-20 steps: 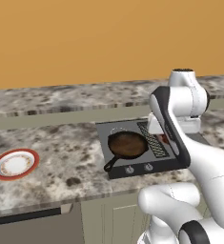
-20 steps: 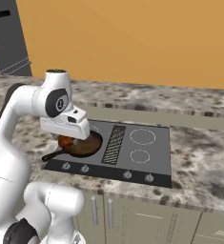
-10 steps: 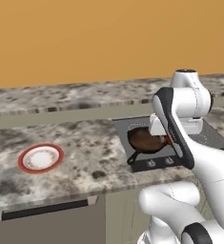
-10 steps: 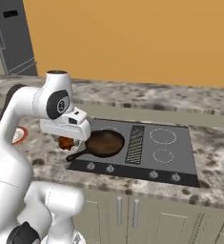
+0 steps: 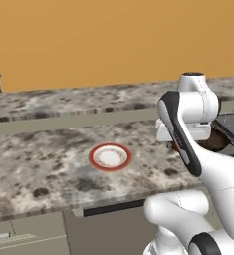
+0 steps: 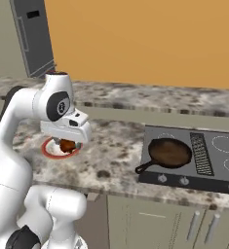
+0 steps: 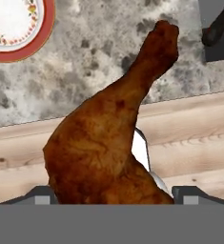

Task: Place the chicken drumstick on the plate and place the potato on the same plate.

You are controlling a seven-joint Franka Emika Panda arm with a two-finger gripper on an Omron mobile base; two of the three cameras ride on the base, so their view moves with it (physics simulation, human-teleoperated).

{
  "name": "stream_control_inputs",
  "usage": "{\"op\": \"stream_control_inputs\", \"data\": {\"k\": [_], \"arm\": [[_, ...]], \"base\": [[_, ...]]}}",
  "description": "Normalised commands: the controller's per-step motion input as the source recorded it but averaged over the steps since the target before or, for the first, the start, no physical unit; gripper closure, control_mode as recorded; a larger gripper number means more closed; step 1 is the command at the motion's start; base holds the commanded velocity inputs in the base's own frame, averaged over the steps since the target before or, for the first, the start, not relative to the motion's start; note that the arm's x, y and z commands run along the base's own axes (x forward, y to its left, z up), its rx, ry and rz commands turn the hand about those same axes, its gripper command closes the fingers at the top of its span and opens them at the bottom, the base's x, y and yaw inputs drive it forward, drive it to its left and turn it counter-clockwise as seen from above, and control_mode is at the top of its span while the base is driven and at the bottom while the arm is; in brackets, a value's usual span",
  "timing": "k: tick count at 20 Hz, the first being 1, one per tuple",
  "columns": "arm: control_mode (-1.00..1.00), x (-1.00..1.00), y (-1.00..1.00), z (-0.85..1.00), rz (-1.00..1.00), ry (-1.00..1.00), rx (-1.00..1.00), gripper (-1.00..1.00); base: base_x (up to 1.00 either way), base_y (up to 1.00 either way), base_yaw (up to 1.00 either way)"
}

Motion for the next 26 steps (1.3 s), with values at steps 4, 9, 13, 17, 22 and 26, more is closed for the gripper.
{"op": "stream_control_inputs", "data": {"k": [4, 9, 13, 17, 22, 26], "arm": [[1.00, 0.00, 0.00, 0.00, 0.00, 0.00, 0.00, 1.00], [1.00, 0.00, 0.00, 0.00, 0.00, 0.00, 0.00, 1.00], [1.00, 0.00, 0.00, 0.00, 0.00, 0.00, 0.00, 1.00], [1.00, 0.00, 0.00, 0.00, 0.00, 0.00, 0.00, 1.00], [-1.00, 0.12, -0.04, 0.00, 0.00, 0.00, 0.00, 1.00], [-1.00, 0.64, -0.17, -0.05, 0.00, 0.00, 0.00, 1.00]], "base": [[-0.01, 1.00, 0.00], [0.07, 0.58, 0.00], [0.39, -0.07, 0.00], [0.36, -0.27, 0.00], [0.36, -0.17, 0.00], [0.00, 0.00, 0.00]]}}
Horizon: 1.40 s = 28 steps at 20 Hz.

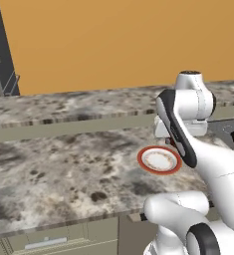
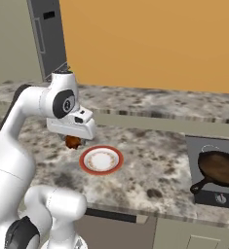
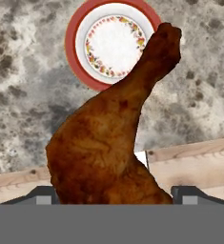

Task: Place the chicken drumstick on the plate and place the potato on the same plate.

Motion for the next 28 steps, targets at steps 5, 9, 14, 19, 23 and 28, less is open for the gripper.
{"op": "stream_control_inputs", "data": {"k": [5, 9, 14, 19, 23, 28], "arm": [[-1.00, 0.57, -0.14, -0.32, 0.00, 0.00, 0.00, 1.00], [-1.00, 0.54, 0.00, -0.51, 0.00, 0.00, 0.00, 1.00], [-1.00, 0.46, 0.00, -0.63, 0.00, 0.00, 0.00, 1.00], [-1.00, 0.42, 0.00, -0.60, 0.00, 0.00, 0.00, 1.00], [-1.00, 0.41, 0.00, -0.46, 0.00, 0.00, 0.00, 1.00], [-1.00, 0.37, 0.00, -0.37, 0.00, 0.00, 0.00, 1.00]], "base": [[0.00, 0.00, 0.00], [0.00, 0.00, 0.00], [0.00, 0.00, 0.00], [0.00, 0.00, 0.00], [0.00, 0.00, 0.00], [0.00, 0.00, 0.00]]}}
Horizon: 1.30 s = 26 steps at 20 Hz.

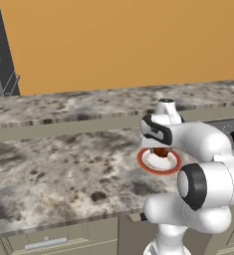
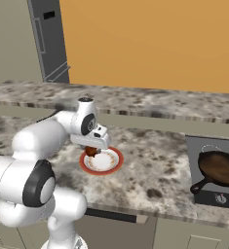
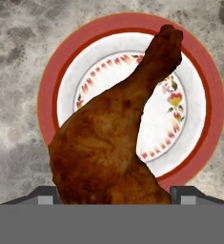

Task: Place the chicken drumstick on the plate and place the potato on the same plate.

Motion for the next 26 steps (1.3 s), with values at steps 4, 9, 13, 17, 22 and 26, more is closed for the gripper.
{"op": "stream_control_inputs", "data": {"k": [4, 9, 13, 17, 22, 26], "arm": [[-1.00, 0.24, 0.00, -0.24, 0.00, 0.00, 0.00, 1.00], [-1.00, 0.18, 0.00, -0.33, 0.00, 0.00, 0.00, 1.00], [-1.00, 0.16, 0.00, -0.35, 0.00, 0.00, 0.00, 1.00], [-1.00, 0.06, 0.00, -0.29, 0.00, 0.00, 0.00, 1.00], [-1.00, 0.02, 0.00, -0.20, 0.00, 0.00, 0.00, 1.00], [-1.00, 0.00, 0.00, -0.02, 0.00, 0.00, 0.00, -1.00]], "base": [[0.00, 0.00, 0.00], [0.00, 0.00, 0.00], [0.00, 0.00, 0.00], [0.00, 0.00, 0.00], [0.00, 0.00, 0.00], [0.00, 0.00, 0.00]]}}
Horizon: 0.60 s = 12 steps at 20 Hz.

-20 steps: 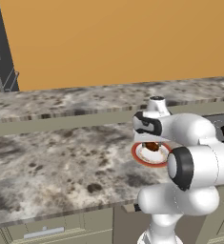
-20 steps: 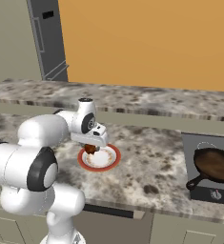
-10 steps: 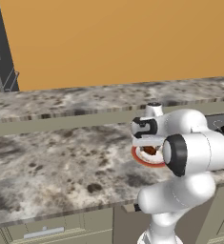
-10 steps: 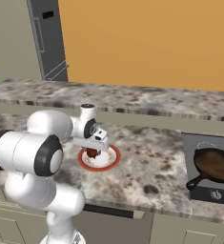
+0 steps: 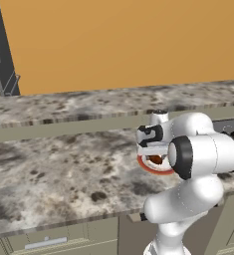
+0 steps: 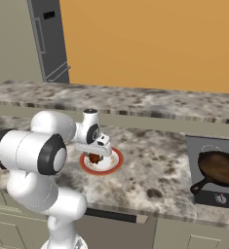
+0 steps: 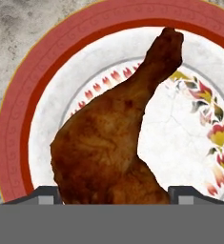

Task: Place the chicken drumstick on the plate and place the potato on the same plate.

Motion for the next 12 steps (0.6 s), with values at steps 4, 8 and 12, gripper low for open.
{"op": "stream_control_inputs", "data": {"k": [4, 8, 12], "arm": [[-1.00, 0.00, 0.00, 0.00, 0.00, 0.00, 0.00, -1.00], [-1.00, 0.00, 0.00, 0.00, 0.00, 0.00, 0.00, -1.00], [-1.00, 0.00, 0.00, 0.18, 0.00, 0.00, 0.00, -1.00]], "base": [[0.00, 0.00, 0.00], [0.00, 0.00, 0.00], [0.00, 0.00, 0.00]]}}
